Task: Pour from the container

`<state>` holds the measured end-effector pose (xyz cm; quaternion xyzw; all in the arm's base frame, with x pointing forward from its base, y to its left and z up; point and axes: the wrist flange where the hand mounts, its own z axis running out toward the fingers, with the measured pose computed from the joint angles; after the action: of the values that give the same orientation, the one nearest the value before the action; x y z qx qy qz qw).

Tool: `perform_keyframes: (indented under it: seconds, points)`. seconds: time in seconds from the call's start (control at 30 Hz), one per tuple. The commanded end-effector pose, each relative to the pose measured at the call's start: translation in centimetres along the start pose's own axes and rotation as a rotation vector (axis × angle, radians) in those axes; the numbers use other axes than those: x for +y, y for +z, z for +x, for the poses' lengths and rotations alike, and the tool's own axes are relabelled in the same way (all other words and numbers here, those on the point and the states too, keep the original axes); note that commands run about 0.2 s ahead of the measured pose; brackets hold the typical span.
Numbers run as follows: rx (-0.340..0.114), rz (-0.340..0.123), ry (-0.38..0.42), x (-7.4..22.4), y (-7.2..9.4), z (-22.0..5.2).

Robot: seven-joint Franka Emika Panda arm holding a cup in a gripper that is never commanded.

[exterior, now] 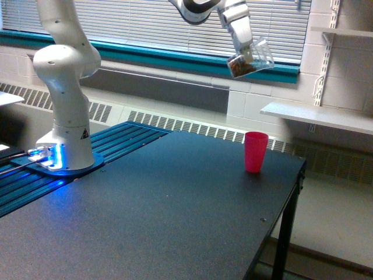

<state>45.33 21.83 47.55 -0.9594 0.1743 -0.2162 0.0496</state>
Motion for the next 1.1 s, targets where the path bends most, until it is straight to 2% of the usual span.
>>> perform_keyframes:
  seconds: [0.03, 0.37, 1.1]
  points:
    - [-0.035, -0.016, -0.011, -0.3, 0.8, -1.5]
    - [-0.084, -0.056, -0.044, 0.0, 2.1, -2.8]
    - [-0.168, -0.079, -0.069, 0.5, 5.2, -5.4]
